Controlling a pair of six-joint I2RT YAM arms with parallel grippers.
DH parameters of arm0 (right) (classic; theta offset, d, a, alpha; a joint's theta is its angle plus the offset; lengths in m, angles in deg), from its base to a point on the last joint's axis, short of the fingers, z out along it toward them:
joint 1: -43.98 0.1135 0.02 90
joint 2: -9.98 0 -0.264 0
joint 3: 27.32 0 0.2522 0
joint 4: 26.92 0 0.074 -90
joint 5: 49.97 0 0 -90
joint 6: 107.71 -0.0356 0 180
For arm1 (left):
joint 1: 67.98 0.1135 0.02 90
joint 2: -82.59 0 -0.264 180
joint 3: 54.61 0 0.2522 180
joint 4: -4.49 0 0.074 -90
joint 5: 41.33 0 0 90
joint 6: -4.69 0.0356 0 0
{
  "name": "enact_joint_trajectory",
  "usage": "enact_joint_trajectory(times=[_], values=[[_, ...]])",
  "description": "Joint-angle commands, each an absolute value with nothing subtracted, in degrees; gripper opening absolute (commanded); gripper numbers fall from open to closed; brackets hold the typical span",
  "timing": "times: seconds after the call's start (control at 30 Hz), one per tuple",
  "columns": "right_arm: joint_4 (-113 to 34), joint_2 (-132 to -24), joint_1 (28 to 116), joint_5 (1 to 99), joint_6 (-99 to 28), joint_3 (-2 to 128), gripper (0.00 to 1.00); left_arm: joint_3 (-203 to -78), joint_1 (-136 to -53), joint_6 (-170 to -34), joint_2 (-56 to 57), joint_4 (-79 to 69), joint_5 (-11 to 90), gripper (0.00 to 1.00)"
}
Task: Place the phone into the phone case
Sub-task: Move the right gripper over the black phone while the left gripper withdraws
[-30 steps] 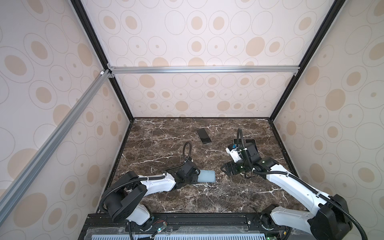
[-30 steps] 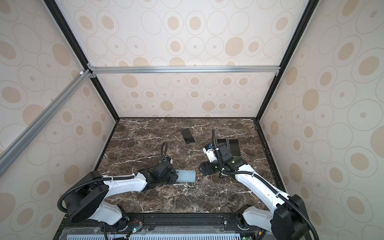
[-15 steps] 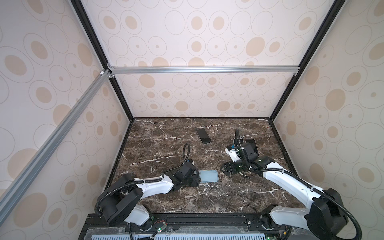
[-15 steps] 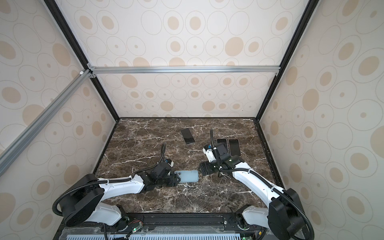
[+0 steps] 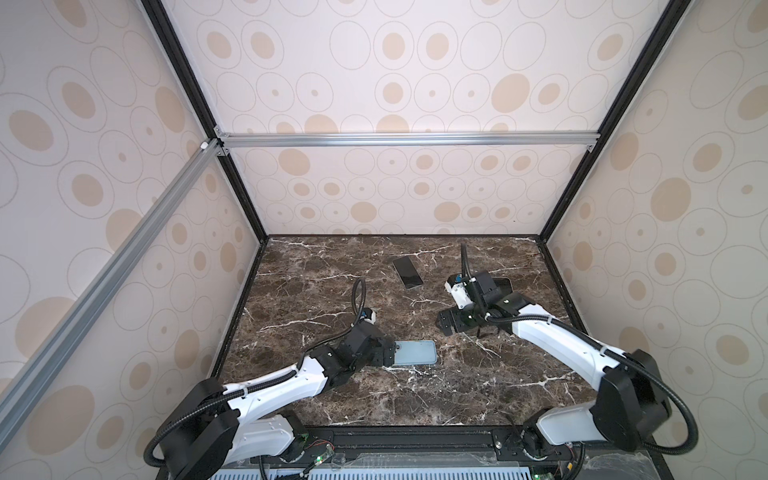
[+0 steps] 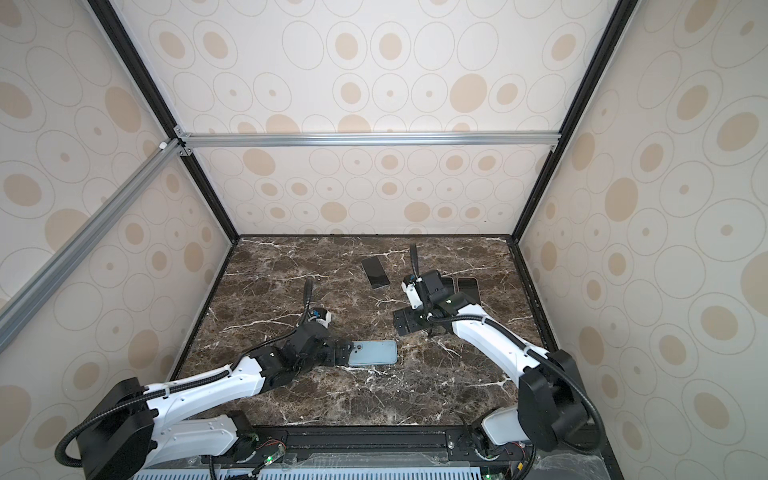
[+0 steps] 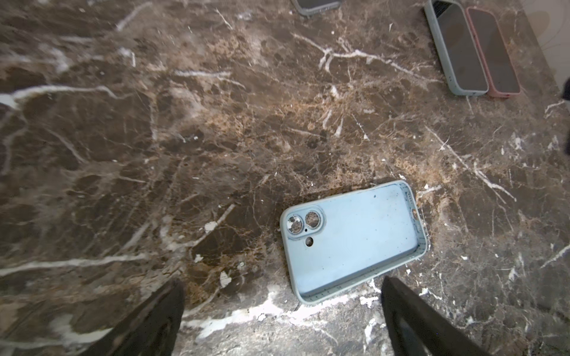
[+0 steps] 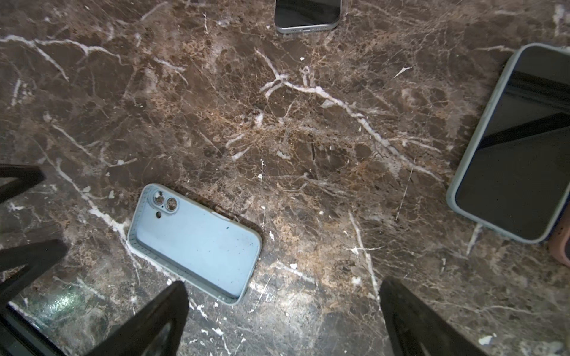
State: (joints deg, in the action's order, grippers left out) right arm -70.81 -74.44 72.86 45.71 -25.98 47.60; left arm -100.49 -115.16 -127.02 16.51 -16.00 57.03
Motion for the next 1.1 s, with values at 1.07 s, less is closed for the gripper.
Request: enact_joint_trajectory(times=[1.07], values=[[-87.5,-133.3,73.3,39.6,-21.5,114.4,1.00,-95.2,-111.7,-124.3,37.9,-26.7,62.8,1.00]])
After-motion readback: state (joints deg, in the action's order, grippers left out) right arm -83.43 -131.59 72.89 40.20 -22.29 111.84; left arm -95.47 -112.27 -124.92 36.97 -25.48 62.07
